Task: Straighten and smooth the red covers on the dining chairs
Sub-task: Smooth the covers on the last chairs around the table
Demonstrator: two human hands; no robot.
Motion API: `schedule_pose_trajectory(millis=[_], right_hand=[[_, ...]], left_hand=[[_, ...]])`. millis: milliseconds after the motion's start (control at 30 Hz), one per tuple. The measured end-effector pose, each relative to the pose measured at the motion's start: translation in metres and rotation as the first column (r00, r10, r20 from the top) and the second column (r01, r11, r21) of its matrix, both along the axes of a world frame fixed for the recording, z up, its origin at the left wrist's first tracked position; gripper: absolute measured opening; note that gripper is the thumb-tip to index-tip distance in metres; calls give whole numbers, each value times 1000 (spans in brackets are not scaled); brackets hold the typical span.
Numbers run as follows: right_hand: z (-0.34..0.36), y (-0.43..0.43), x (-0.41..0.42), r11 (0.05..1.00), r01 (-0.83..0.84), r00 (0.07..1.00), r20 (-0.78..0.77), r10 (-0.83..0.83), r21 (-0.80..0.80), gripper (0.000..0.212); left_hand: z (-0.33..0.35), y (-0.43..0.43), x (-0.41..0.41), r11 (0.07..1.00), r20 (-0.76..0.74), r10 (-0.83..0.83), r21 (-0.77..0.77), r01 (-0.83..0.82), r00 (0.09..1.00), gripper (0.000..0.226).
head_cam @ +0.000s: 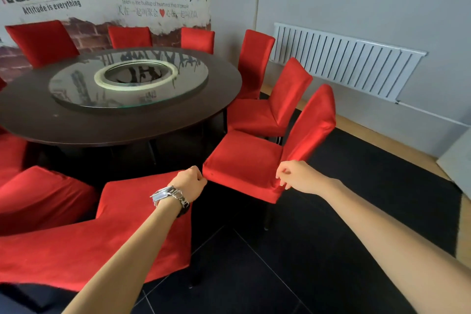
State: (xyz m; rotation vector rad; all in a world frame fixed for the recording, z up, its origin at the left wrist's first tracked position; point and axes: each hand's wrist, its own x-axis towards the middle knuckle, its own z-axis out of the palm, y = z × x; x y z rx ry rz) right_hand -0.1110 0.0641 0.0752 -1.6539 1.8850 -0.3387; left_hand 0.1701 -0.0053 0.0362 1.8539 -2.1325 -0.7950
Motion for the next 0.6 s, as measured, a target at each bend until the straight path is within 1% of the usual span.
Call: schedule_pose_trajectory(millis=[100, 300, 467, 600], right_hand=[[-3, -2, -33, 1000, 13, 999, -46, -13, 14, 19], [-17, -20, -90, 998, 50, 996, -75, -47, 29, 19], [-15, -61, -140, 997, 72, 992, -105, -70, 15, 19], [-3, -108, -179, 999, 42, 987, -155, -37, 28, 18]], left_hand=[[6, -8, -31, 999, 17, -36, -35, 36, 999, 12], [2, -40, -92, 994, 70, -104, -21, 106, 992, 10], [-7, -82, -147, 990, 45, -137, -10, 138, 990, 11], [-12, -119, -188, 991, 29, -132, -8, 133, 991, 11]])
